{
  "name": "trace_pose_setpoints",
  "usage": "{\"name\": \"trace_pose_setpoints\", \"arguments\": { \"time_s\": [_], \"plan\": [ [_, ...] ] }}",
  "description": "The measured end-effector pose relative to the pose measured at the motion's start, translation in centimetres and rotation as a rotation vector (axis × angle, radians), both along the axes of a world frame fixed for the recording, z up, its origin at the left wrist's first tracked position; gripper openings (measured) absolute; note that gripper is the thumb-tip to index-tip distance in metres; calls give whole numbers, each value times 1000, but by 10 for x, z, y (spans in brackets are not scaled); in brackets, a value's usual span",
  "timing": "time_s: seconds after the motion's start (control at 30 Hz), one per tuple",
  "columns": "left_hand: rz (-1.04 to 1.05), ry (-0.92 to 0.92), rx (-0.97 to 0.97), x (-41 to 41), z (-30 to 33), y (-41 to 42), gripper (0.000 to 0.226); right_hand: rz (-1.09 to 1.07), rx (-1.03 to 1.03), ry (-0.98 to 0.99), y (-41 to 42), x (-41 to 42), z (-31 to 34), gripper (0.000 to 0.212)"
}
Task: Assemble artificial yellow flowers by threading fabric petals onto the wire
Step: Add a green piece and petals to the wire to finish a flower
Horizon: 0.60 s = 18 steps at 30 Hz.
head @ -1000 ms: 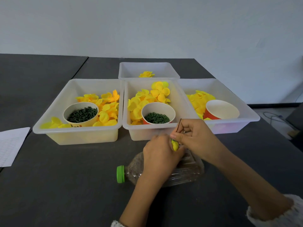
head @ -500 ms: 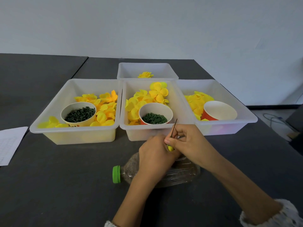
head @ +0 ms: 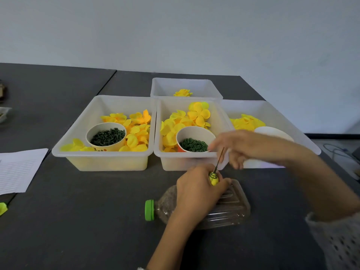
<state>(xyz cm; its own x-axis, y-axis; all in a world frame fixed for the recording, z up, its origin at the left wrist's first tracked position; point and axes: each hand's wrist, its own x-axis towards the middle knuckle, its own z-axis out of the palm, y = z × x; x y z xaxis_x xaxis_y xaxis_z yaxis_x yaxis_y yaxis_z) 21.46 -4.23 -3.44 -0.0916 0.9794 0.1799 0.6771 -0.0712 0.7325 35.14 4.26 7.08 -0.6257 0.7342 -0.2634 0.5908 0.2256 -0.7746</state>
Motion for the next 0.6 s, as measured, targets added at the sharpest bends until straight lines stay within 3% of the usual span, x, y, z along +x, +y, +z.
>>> {"name": "trace_pose_setpoints", "arguments": {
  "time_s": [0.07,0.17,0.4,0.5,0.6],
  "plan": [
    [-8,-20,4,1,0,0,34,-124,147,63,29,-16,12,41],
    [-14,-23,28,1,0,-1,34,-160,378,43,70,-62,2,32],
    [-10,-68,99,0,2,-3,31,-99,381,-508,120,-131,-34,54],
    [-31,-89,122,-1,4,-4,36,-122,317,-428,124,-138,-39,48],
    [-80,-216,96,-4,8,-5,54,-195,219,-62,117,-131,-25,33]
  ]
}}
